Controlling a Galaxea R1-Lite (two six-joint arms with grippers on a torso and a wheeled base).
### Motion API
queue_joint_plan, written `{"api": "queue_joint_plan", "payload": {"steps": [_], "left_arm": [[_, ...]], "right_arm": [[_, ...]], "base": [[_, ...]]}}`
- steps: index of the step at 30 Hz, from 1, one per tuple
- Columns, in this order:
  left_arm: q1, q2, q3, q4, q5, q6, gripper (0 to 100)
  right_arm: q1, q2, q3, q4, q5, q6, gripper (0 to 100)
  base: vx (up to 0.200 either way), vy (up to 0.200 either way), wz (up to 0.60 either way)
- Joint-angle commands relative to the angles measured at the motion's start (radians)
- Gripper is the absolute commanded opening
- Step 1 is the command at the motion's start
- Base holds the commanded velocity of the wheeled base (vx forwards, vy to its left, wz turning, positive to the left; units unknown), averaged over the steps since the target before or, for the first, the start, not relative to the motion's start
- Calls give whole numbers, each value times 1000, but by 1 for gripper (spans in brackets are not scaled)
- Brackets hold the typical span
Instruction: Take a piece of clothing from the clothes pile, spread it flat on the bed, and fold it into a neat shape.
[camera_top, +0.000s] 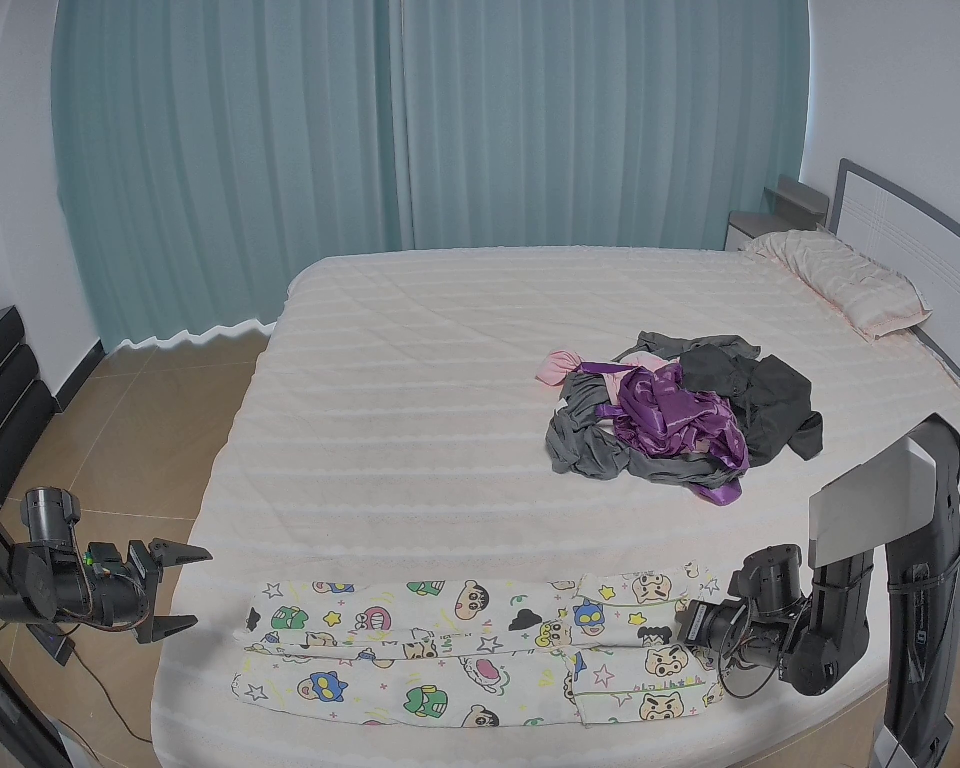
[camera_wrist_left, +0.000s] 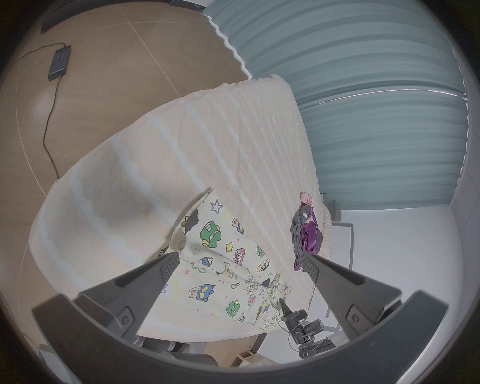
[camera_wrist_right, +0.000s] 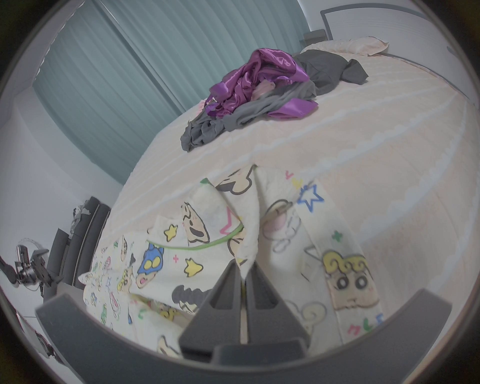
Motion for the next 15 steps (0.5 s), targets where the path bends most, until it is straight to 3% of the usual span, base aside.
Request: {"api": "queue_joint_plan", "payload": {"steps": [1, 9, 10, 15], "left_arm": [[1, 1, 0, 1, 0, 0, 100], [1, 1, 0, -1, 0, 0, 100], [1, 1, 0, -1, 0, 0, 100], [1, 1, 2, 1, 1, 0, 100]], "right_arm": [[2, -9, 59, -3, 0, -17, 0], [-2, -9, 91, -1, -2, -37, 0], [-2, -9, 91, 0, -2, -39, 100], [-16, -57, 125, -41, -3, -63, 100]], "base": [[0, 0, 0], [0, 0, 0], [0, 0, 0], [0, 0, 0]]}}
